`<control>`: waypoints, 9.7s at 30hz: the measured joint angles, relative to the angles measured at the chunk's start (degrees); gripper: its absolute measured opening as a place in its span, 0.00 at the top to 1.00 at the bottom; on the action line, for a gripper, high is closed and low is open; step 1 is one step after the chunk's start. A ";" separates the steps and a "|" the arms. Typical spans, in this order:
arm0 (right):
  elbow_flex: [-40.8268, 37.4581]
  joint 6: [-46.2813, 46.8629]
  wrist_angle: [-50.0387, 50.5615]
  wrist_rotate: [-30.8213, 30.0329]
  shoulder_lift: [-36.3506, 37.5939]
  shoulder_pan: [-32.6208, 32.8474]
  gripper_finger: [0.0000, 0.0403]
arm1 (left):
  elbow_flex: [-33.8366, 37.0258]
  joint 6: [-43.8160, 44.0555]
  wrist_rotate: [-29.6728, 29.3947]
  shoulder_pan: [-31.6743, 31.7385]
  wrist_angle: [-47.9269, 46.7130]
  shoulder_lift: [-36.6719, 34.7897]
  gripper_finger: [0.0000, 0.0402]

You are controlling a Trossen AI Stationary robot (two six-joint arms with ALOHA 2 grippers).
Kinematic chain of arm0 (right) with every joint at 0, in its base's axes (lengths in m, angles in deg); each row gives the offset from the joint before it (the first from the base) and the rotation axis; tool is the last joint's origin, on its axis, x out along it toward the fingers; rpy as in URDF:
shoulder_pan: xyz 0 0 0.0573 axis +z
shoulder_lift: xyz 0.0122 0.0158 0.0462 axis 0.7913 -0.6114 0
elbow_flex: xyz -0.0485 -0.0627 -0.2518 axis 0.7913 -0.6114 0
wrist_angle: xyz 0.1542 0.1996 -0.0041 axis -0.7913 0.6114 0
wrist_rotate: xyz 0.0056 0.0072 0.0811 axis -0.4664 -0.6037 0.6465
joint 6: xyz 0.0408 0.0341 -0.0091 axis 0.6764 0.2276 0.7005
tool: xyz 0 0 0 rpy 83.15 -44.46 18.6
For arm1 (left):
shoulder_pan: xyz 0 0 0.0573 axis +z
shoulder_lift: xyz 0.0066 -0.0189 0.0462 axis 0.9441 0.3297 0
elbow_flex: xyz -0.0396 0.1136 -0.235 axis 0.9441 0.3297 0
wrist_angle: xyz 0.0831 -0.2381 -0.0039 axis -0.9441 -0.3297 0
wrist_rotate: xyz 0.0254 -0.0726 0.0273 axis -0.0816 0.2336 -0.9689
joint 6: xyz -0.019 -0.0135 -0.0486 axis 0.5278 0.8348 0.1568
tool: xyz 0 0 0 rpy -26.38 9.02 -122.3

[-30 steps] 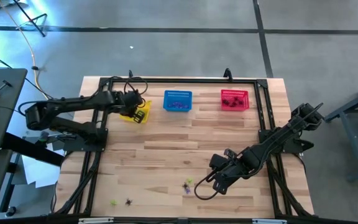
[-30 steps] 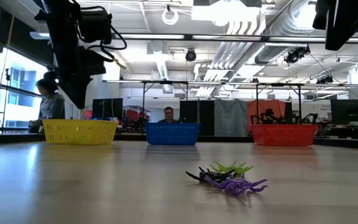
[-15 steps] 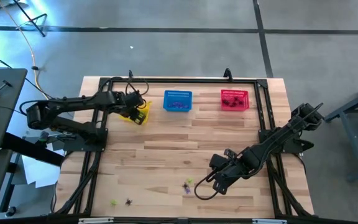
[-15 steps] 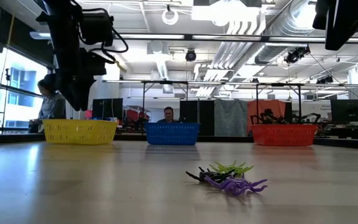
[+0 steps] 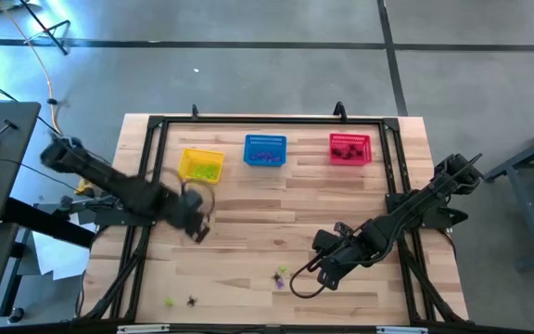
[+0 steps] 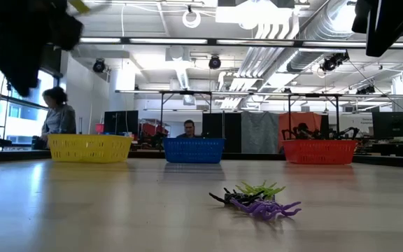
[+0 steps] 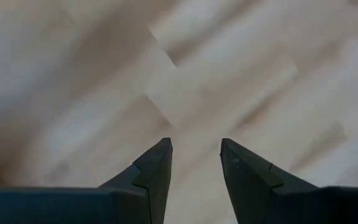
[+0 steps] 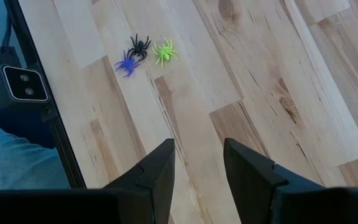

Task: Sort Halloween decoration
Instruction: Put the green spider toy into the yellow bin, then put the black spider toy into the red bin

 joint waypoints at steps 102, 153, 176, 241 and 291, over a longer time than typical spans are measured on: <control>0.00 0.00 -1.70 -0.01 0.00 -0.01 0.67 | -30.89 61.61 3.01 -43.05 -2.09 51.52 1.00; -0.04 0.03 -2.58 -0.02 0.00 -0.01 0.67 | -8.23 -31.19 -25.24 27.60 -16.50 14.09 0.98; -0.04 6.02 0.72 -0.81 0.00 -1.90 0.67 | -4.61 -50.86 -17.82 43.92 -1.27 13.40 0.82; -0.02 -4.11 1.73 0.66 0.00 -1.86 0.67 | -16.46 48.91 -4.13 -39.03 24.29 34.01 0.66; 0.00 -4.11 1.75 0.64 0.00 -1.86 0.67 | -16.53 47.21 -0.18 -38.52 16.56 42.73 1.00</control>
